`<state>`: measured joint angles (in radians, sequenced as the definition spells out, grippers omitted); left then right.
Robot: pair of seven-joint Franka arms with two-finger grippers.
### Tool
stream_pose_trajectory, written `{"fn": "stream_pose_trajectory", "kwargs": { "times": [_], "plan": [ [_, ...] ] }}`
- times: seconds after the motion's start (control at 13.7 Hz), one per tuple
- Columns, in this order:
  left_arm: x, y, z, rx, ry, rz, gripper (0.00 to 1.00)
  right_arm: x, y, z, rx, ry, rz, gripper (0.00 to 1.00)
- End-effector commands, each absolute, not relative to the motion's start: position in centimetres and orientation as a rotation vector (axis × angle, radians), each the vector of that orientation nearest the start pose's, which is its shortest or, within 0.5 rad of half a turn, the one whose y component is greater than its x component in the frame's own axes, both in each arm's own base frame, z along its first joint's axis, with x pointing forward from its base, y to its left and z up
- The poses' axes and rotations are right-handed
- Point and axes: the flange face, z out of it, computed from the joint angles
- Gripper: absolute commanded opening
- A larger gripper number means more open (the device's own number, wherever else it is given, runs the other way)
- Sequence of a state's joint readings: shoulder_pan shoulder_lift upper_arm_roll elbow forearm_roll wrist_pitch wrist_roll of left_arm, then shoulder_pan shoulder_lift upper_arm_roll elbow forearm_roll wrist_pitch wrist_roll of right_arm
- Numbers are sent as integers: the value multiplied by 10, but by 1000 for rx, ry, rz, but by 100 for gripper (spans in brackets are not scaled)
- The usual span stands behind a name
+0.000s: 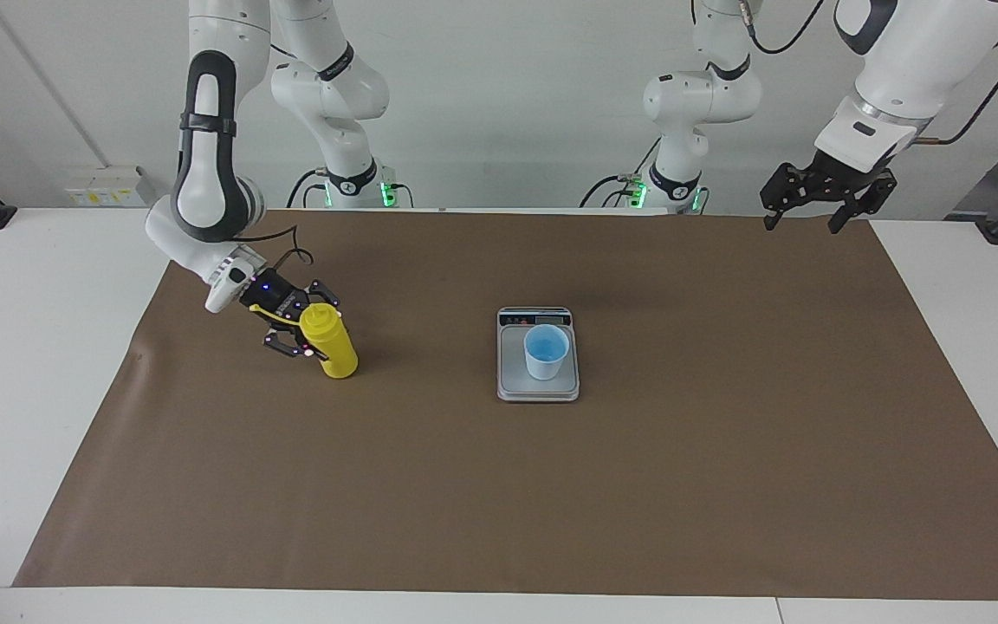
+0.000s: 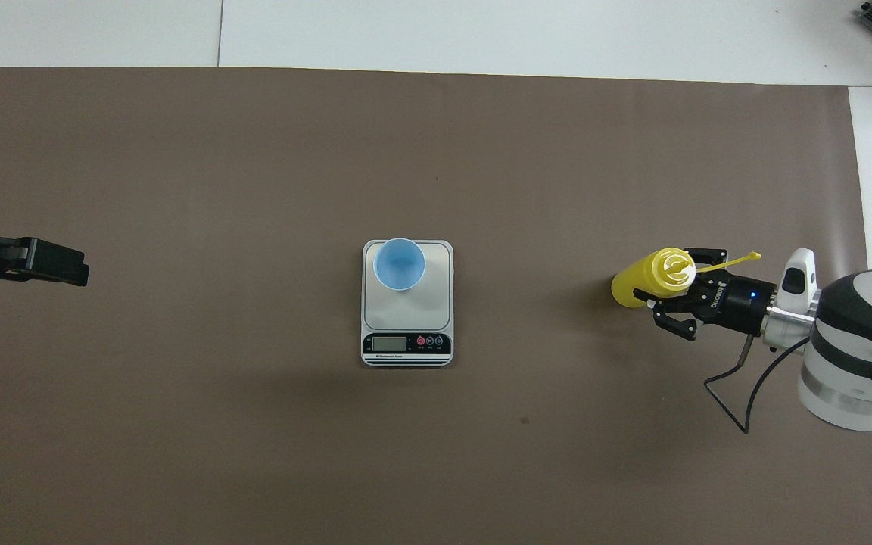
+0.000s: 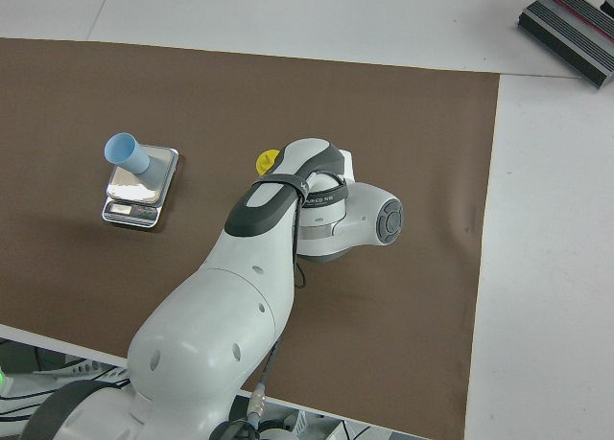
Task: Pour seasoning into cup on scale with both arms
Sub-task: 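Lift the yellow bottle with the right gripper over the cup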
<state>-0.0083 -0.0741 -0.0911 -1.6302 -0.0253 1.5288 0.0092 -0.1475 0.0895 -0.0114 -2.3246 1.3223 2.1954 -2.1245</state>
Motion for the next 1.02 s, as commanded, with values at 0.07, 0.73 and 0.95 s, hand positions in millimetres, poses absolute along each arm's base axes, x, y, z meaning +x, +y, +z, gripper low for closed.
{"fn": "stream_pose_trajectory", "kwargs": {
  "times": [0.07,0.73,0.95],
  "plan": [
    [516,-51,633,-3136,175,51,100,526,-22,334,-2096,-1185,-1075,0],
    [516,-51,634,-3137,180,47,100,564,93,376,-2350,-1230,-1057,0],
    [516,-50,634,-3137,178,49,100,571,134,382,-2427,-1253,-1008,0]
  ]
}}
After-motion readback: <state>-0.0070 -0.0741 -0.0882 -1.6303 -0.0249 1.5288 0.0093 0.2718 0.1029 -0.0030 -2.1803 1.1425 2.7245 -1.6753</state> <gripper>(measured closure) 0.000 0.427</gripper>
